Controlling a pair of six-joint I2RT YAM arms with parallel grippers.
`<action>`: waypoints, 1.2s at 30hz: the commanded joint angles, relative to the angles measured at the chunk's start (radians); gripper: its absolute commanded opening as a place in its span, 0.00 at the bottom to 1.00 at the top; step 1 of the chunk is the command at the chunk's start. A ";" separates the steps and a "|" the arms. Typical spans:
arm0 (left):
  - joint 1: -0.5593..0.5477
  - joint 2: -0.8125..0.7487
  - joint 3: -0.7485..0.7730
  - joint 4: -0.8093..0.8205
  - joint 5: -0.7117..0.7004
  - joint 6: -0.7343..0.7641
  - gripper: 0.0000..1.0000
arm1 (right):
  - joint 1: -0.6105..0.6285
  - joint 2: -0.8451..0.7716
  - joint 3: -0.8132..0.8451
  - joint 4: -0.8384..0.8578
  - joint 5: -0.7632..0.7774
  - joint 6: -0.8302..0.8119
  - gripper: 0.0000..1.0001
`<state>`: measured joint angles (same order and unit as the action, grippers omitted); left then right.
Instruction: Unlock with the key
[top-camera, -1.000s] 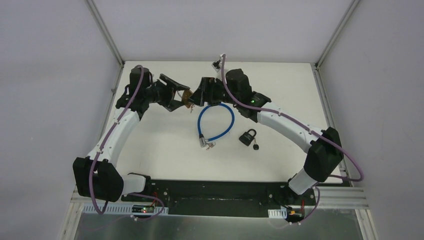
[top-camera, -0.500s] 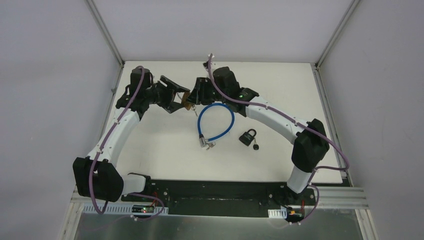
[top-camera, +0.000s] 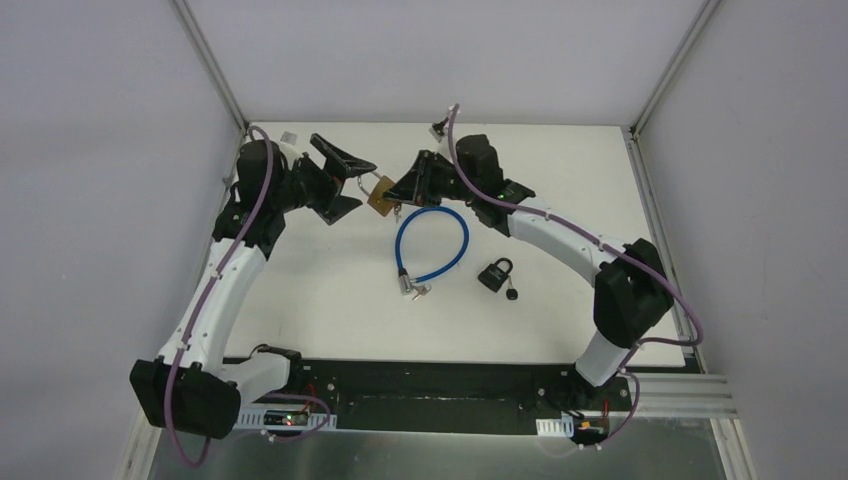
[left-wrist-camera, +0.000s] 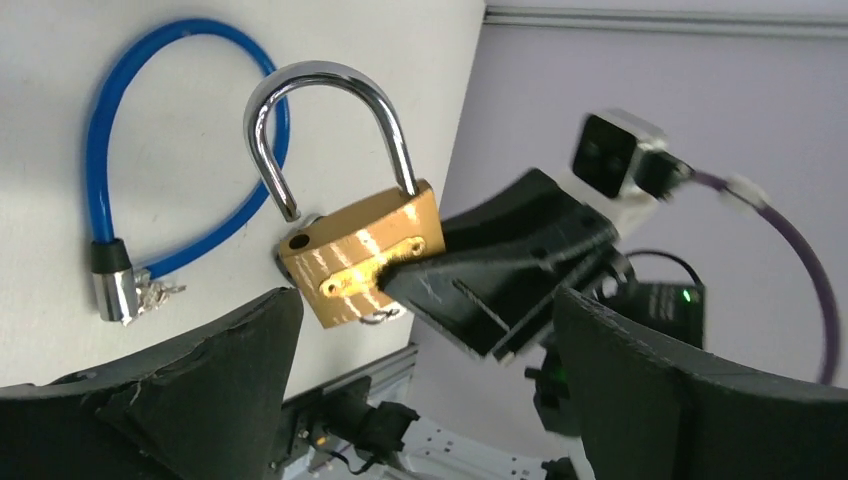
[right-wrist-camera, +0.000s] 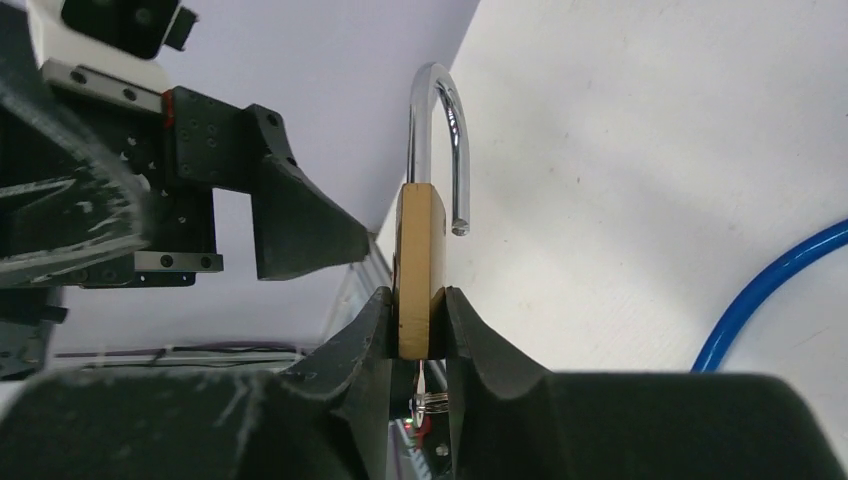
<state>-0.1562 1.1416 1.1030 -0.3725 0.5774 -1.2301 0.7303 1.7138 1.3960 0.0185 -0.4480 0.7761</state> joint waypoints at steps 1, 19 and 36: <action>0.001 -0.098 -0.026 0.140 -0.033 0.132 0.99 | -0.070 -0.130 -0.059 0.329 -0.178 0.187 0.00; 0.001 -0.060 0.012 0.264 -0.037 0.199 0.50 | -0.087 -0.185 -0.098 0.676 -0.263 0.729 0.00; 0.000 -0.020 -0.010 0.231 -0.106 0.138 0.36 | -0.050 -0.143 -0.078 0.609 -0.236 0.701 0.00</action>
<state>-0.1562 1.1259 1.0679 -0.0250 0.5453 -1.1271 0.6743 1.5860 1.2781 0.5655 -0.7029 1.4960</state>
